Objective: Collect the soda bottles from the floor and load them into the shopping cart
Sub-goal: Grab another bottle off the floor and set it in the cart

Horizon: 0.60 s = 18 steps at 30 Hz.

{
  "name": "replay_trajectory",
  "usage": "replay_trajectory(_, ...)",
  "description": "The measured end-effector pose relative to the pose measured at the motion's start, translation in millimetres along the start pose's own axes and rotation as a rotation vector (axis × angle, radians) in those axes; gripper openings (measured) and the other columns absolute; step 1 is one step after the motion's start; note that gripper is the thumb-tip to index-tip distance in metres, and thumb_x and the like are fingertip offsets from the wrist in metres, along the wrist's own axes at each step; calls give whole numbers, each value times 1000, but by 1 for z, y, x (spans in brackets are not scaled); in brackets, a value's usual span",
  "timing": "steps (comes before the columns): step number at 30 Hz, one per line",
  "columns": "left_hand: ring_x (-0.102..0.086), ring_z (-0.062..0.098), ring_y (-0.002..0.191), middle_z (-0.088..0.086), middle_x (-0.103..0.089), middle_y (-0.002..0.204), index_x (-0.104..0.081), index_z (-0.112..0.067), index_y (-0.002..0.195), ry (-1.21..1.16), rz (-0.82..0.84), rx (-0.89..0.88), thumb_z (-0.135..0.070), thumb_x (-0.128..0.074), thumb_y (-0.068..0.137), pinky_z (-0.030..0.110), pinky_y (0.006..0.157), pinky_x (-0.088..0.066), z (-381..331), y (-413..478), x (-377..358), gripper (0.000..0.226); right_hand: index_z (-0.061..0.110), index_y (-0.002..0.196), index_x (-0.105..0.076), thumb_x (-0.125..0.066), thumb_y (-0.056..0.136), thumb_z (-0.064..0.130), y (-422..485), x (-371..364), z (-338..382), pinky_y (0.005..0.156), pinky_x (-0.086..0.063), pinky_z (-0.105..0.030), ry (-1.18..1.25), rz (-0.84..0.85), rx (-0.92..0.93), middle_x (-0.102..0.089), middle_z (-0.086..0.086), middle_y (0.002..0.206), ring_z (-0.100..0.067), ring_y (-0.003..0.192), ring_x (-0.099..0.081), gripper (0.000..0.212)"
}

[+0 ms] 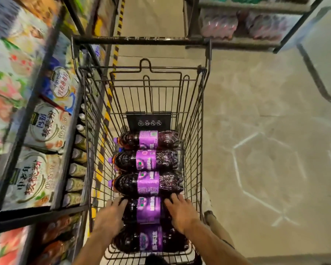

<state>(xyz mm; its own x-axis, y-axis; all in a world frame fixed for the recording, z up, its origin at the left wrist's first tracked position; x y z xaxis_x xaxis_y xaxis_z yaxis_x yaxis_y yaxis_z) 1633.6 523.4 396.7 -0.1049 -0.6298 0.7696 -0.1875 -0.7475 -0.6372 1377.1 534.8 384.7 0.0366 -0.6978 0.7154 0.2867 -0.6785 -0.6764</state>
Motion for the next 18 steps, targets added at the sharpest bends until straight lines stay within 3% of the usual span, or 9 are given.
replay_trajectory(8,-36,22,141,-4,-38,153,-31,-30,154,57,-86,59,-46,-63,94,41,112,-40,-48,-32,119,70,13,146,-45,-65,96,12,-53,117,-53,112,-39,-47,-22,-155,53,-49,-12,146,-34,137,-45,54)
replay_trajectory(12,-33,25,146,-3,-32,159,-26,-27,157,8,-150,36,-53,-61,94,43,119,-34,-105,-29,199,77,12,147,-45,-69,95,19,-72,182,-122,108,-44,-48,-113,-196,-3,-50,-15,145,-35,135,-48,58)
replay_trajectory(18,-36,25,143,0,-32,158,-25,-26,157,112,-210,-17,-54,-62,92,45,114,-37,-209,8,307,80,13,149,-44,-71,92,27,-100,264,-250,102,-45,-42,-115,-361,-62,-51,-14,143,-34,130,-50,64)
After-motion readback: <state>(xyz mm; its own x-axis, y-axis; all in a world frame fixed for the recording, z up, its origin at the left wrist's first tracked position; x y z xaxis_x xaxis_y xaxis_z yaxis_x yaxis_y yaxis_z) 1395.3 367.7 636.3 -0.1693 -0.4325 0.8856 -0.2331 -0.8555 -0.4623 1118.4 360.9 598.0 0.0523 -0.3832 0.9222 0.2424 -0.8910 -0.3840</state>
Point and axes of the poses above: each hand's wrist, its own y-axis towards the middle knuckle, its own x-axis out of the back of the hand, z = x × y, the point moved 2 cm from there along y, towards the middle knuckle
